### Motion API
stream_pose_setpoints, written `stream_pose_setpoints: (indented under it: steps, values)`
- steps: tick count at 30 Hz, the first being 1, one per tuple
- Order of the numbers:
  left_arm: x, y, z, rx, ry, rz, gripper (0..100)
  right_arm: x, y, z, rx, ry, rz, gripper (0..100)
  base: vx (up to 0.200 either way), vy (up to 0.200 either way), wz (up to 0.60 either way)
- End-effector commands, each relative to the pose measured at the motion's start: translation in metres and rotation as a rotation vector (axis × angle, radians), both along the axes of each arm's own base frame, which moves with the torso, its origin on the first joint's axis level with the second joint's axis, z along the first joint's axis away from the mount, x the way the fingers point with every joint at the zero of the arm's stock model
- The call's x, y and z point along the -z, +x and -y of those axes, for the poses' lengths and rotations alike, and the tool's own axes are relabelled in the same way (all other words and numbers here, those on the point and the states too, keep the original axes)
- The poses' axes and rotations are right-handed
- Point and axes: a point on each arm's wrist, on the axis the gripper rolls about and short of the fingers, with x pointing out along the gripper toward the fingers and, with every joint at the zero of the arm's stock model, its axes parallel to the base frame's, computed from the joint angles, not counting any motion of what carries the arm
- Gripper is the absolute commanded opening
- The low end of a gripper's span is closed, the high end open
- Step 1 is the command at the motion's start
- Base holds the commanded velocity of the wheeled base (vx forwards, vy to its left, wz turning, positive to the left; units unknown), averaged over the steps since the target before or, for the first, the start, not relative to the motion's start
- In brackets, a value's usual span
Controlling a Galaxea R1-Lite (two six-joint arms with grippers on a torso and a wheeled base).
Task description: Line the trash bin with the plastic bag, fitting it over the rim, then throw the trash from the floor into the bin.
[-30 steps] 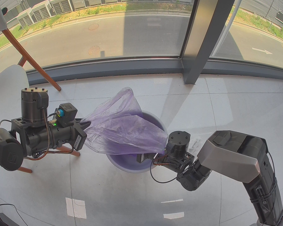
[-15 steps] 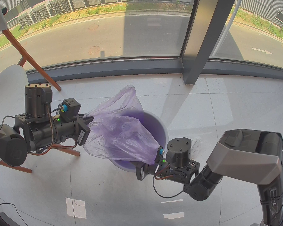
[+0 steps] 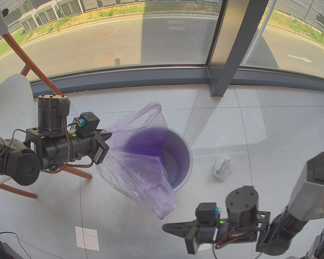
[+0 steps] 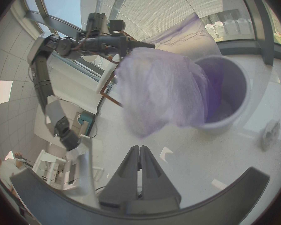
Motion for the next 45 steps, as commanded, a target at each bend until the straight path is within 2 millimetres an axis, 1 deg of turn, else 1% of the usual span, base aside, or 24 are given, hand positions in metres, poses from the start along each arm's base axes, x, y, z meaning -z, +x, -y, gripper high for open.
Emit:
stream_pose_setpoints:
  steps: [1, 4, 7, 8, 9, 11, 13, 14, 18, 19, 20, 25, 26, 27, 29, 30, 32, 33, 34, 35, 39, 40, 43, 45]
  values:
    - [0.015, 0.006, 0.004, 0.016, 0.03, -0.038, 0, -0.039, -0.049, 0.05, 0.009, 0.062, -0.005, 0, 0.0, 0.0, 0.0]
    - [0.019, 0.002, 0.006, 0.029, 0.037, -0.054, 0, -0.053, -0.042, 0.076, 0.123, 0.114, 0.017, 0, 0.0, 0.0, 0.0]
    - [0.023, -0.002, 0.01, 0.046, 0.042, -0.068, 0, -0.068, -0.026, 0.099, 0.255, 0.17, 0.069, 0, 0.0, 0.0, 0.0]
    - [0.023, -0.002, 0.01, 0.046, 0.042, -0.068, 0, -0.068, -0.026, 0.099, 0.255, 0.17, 0.069, 0, 0.0, 0.0, 0.0]
    - [0.027, -0.005, 0.012, 0.057, 0.045, -0.08, 0, -0.076, -0.015, 0.109, 0.326, 0.197, 0.1, 0, 0.0, 0.0, 0.0]
    - [0.031, -0.009, 0.014, 0.068, 0.045, -0.1, 0, -0.084, 0.001, 0.12, 0.421, 0.224, 0.127, 0, 0.0, 0.0, 0.0]
    - [0.032, -0.01, 0.015, 0.073, 0.043, -0.1, 0, -0.087, 0.004, 0.124, 0.454, 0.237, 0.13, 0, 0.0, 0.0, 0.0]
    - [0.031, -0.01, 0.016, 0.08, 0.037, -0.089, 0, -0.093, 0.008, 0.127, 0.487, 0.273, 0.134, 0, 0.0, 0.0, 0.0]
    - [0.031, -0.013, 0.024, 0.111, 0.034, -0.088, 0, -0.113, 0.017, 0.124, 0.51, 0.371, 0.114, 0, 0.0, 0.0, 0.0]
    - [0.032, -0.014, 0.025, 0.114, 0.034, -0.09, 0, -0.114, 0.018, 0.124, 0.513, 0.374, 0.112, 0, 0.0, 0.0, 0.0]
    - [0.032, -0.016, 0.029, 0.131, 0.02, -0.095, 0, -0.125, 0.024, 0.121, 0.517, 0.395, 0.103, 0, 0.0, 0.0, 0.0]
    - [0.03, -0.017, 0.033, 0.138, 0.001, -0.097, 0, -0.158, 0.039, 0.113, 0.533, 0.412, 0.041, 0, 0.0, 0.0, 0.0]
    - [0.03, -0.017, 0.033, 0.138, 0.001, -0.097, 0, -0.158, 0.039, 0.113, 0.533, 0.412, 0.041, 0, 0.0, 0.0, 0.0]
    - [0.03, -0.017, 0.033, 0.134, 0.003, -0.096, 0, -0.171, 0.043, 0.11, 0.542, 0.414, -0.013, 0, 0.0, 0.0, 0.0]
    - [0.029, -0.017, 0.033, 0.131, 0.0, -0.091, 0, -0.181, 0.047, 0.106, 0.544, 0.395, -0.056, 0, 0.0, 0.0, 0.0]
    - [0.029, -0.017, 0.033, 0.131, 0.0, -0.091, 0, -0.181, 0.047, 0.106, 0.544, 0.395, -0.056, 0, 0.0, 0.0, 0.0]
    - [0.027, -0.015, 0.034, 0.126, -0.012, -0.087, 0, -0.194, 0.052, 0.099, 0.53, 0.371, -0.089, 0, 0.0, 0.0, 0.0]
    - [0.026, -0.015, 0.034, 0.125, -0.015, -0.087, 0, -0.198, 0.053, 0.097, 0.525, 0.367, -0.094, 100, 0.0, 0.0, 0.0]
    - [0.026, -0.015, 0.034, 0.125, -0.015, -0.087, 0, -0.198, 0.053, 0.097, 0.525, 0.367, -0.094, 100, 0.0, 0.0, 0.0]
    - [0.025, -0.014, 0.034, 0.118, -0.03, -0.077, 0, -0.204, 0.055, 0.092, 0.512, 0.356, -0.102, 100, 0.0, 0.0, 0.0]
    - [0.022, -0.013, 0.034, 0.117, -0.039, -0.066, 0, -0.205, 0.06, 0.083, 0.496, 0.343, -0.113, 100, 0.0, 0.0, 0.0]
    - [0.021, -0.013, 0.035, 0.119, -0.041, -0.062, 0, -0.205, 0.06, 0.074, 0.473, 0.34, -0.117, 100, 0.0, 0.0, 0.0]
    - [0.021, -0.013, 0.035, 0.123, -0.042, -0.065, 0, -0.204, 0.06, 0.061, 0.439, 0.331, -0.126, 100, 0.0, 0.0, 0.0]
    - [0.021, -0.013, 0.035, 0.118, -0.043, -0.062, 0, -0.199, 0.059, 0.048, 0.414, 0.305, -0.151, 100, 0.0, 0.0, 0.0]
